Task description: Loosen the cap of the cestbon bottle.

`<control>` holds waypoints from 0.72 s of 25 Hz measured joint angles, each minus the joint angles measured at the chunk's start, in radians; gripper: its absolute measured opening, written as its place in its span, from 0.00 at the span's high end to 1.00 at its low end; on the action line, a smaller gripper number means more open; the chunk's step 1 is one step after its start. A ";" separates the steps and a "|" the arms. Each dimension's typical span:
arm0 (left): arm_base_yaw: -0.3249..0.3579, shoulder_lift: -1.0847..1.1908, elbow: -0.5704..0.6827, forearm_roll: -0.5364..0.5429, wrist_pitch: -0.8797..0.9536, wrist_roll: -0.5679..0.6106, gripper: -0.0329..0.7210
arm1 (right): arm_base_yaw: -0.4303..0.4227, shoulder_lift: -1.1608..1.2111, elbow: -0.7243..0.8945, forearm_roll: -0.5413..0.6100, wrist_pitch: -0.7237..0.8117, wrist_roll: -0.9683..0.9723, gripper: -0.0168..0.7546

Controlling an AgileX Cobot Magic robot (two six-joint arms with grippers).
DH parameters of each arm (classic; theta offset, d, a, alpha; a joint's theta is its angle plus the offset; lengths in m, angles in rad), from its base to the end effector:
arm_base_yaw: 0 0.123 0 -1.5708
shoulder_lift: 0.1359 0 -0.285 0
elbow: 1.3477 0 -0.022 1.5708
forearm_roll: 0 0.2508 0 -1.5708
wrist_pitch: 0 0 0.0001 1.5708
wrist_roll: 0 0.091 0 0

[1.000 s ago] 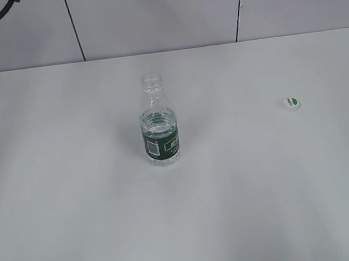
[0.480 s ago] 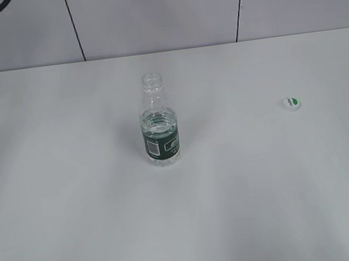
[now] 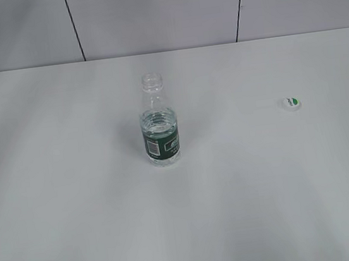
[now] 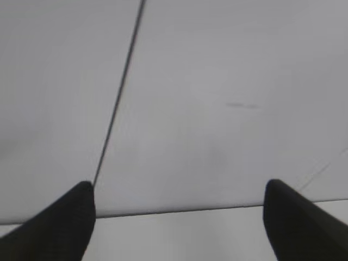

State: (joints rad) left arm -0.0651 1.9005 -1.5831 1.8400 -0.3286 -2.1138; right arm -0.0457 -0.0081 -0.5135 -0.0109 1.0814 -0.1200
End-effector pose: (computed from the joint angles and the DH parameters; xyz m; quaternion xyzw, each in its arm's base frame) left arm 0.4565 -0.0580 0.3146 0.0141 0.8060 -0.2194 0.5496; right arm -0.0086 -0.0005 0.2793 -0.0314 0.8524 -0.0486 0.5197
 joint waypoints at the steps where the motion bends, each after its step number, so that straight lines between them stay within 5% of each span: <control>1: 0.000 0.000 0.013 0.000 0.028 -0.001 0.19 | 0.000 0.000 0.000 0.000 0.001 0.000 0.41; 11: -0.003 -0.003 0.202 0.000 0.153 0.029 0.19 | 0.000 0.000 0.000 0.000 0.001 0.000 0.41; 14: -0.007 -0.022 0.251 -0.010 0.184 0.135 0.19 | 0.000 0.000 0.000 0.000 0.001 0.000 0.41; 18: -0.008 -0.072 0.303 -0.153 0.250 0.387 0.19 | 0.000 0.000 0.000 0.000 0.001 0.000 0.41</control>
State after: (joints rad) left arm -0.0733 1.8287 -1.2804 1.6869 -0.0790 -1.7271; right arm -0.0457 -0.0081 -0.5135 -0.0109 1.0822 -0.1200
